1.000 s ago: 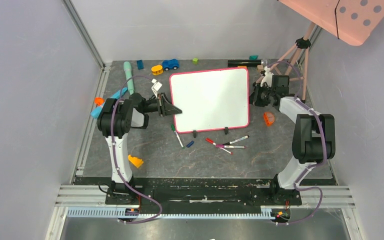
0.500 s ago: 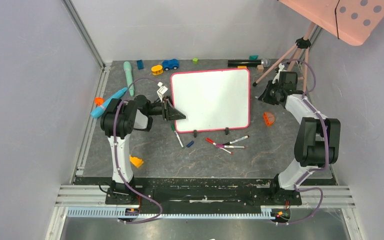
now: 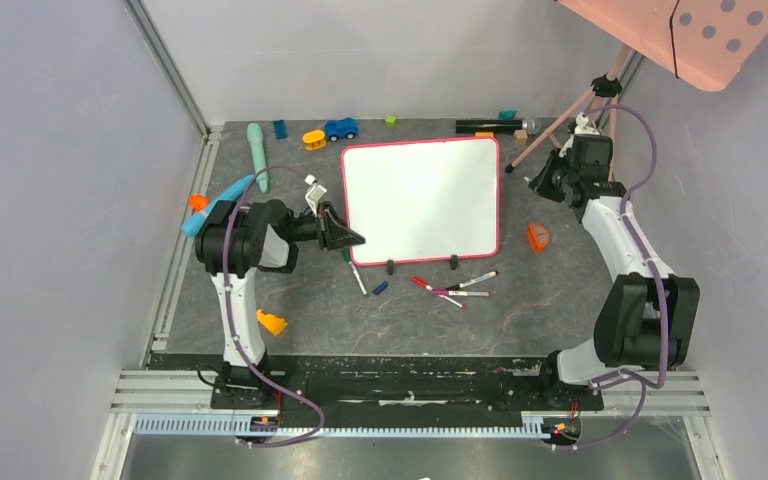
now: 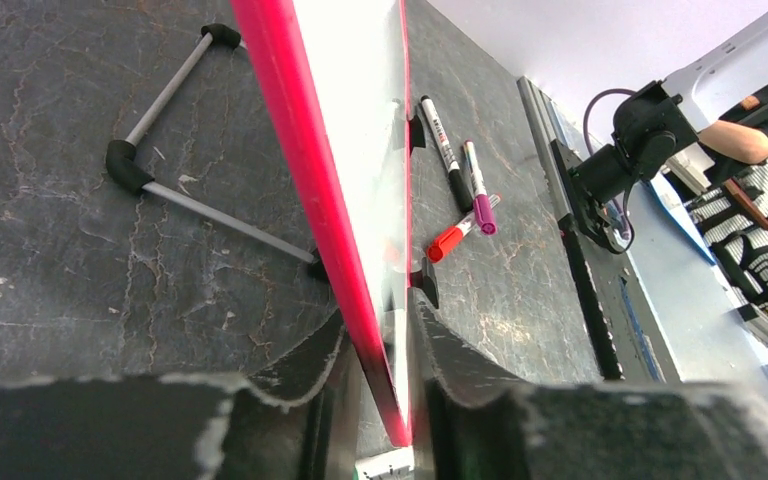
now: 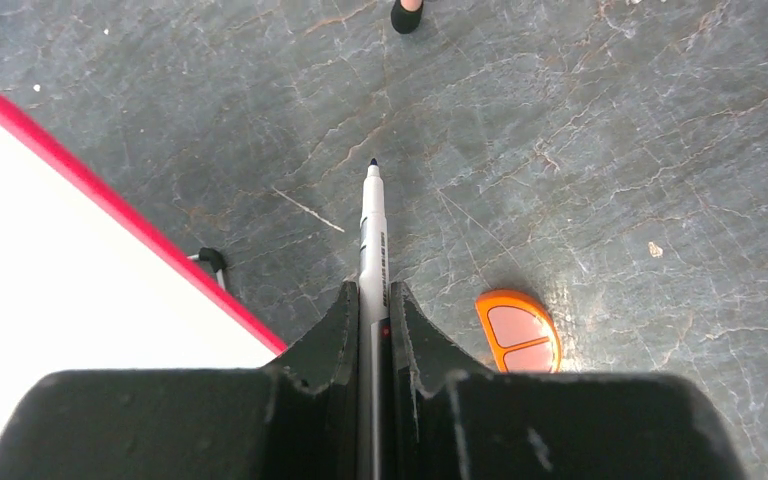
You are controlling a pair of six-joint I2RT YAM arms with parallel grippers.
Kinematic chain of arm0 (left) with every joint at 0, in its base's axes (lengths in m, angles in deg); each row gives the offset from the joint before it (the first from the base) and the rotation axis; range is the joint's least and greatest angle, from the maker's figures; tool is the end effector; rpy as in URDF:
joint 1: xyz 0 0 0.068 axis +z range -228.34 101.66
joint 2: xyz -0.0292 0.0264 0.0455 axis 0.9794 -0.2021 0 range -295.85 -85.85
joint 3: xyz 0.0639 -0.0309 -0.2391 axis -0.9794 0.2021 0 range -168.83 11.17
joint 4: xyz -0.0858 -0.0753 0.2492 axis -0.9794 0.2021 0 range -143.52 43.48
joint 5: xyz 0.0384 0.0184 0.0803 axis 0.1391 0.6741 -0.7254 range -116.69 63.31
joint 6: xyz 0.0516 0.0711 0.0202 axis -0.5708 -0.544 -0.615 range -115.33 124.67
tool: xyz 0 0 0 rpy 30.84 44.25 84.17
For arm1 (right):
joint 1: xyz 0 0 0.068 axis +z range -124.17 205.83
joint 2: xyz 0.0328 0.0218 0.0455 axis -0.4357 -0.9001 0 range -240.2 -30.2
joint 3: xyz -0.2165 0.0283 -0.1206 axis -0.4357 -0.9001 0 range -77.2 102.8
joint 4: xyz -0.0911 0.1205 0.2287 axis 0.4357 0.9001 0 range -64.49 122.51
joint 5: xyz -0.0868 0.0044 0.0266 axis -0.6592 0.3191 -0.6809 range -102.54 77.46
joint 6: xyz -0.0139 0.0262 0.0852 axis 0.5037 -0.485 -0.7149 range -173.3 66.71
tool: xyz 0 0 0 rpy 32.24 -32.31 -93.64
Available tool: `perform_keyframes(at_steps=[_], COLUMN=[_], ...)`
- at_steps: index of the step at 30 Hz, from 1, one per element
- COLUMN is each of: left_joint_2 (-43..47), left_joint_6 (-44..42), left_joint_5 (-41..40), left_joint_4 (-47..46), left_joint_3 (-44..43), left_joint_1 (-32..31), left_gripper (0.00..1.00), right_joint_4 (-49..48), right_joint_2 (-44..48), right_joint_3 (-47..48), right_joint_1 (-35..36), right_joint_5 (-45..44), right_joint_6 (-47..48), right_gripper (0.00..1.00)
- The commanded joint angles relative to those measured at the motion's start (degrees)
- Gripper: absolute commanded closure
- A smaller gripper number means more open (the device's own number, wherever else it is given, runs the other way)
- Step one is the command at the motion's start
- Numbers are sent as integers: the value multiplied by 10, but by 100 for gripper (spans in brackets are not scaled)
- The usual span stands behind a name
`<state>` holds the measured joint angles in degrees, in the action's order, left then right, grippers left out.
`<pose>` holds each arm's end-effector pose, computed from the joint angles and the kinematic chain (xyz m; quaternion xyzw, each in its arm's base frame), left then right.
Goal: Write a sentence on the whiteboard
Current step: Hold the whiteboard on the whiteboard stand.
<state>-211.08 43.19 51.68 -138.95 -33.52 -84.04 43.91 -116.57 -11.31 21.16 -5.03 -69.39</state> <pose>0.3402 -0.1132 0.0720 0.2983 0.6343 -0.6108 0.3682 0.3873 -0.0211 0.2219 0.1345 0.8905 0.1016 0.4226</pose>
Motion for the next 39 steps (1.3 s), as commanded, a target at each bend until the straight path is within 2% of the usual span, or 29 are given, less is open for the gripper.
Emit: perform_keyframes(at_steps=[1, 5, 14, 16, 20, 22, 23, 25, 26, 31, 39], left_joint_2=[3, 2, 0, -1, 6, 8, 7, 5, 2, 9, 7], left_joint_6=[-36, -37, -48, -47, -53, -55, -54, -51, -49, -69, -65], left_joint_5=[18, 26, 39, 36, 23, 16, 13, 12, 12, 21, 25], left_joint_4=[-38, -38, -38, -38, -38, -38, -38, -38, -38, -38, -38], left_joint_3=[-15, -17, -15, -15, -4, 0, 0, -3, -5, 4, 0], left_joint_1=[2, 1, -3, -3, -1, 0, 1, 1, 1, 1, 1], left_gripper=[68, 55, 71, 71, 61, 60, 64, 80, 96, 98, 94], right_joint_4=[5, 9, -1, 1, -7, -14, -16, -16, -16, -22, -24], right_joint_2=[45, 65, 101, 112, 149, 167, 173, 181, 182, 179, 165], right_joint_3=[17, 21, 49, 61, 57, 51, 50, 51, 51, 48, 56], right_joint_1=[-1, 0, 13, 28, 61, 70, 77, 92, 101, 140, 173], right_joint_5=[-10, -7, -4, -11, -28, -26, -26, -27, -29, -31, -31], right_joint_6=[-10, -11, -31, -31, -31, -32, -30, -24, -22, -24, -21], right_gripper=[100, 100, 100, 100, 100, 100, 100, 100, 100, 100, 100])
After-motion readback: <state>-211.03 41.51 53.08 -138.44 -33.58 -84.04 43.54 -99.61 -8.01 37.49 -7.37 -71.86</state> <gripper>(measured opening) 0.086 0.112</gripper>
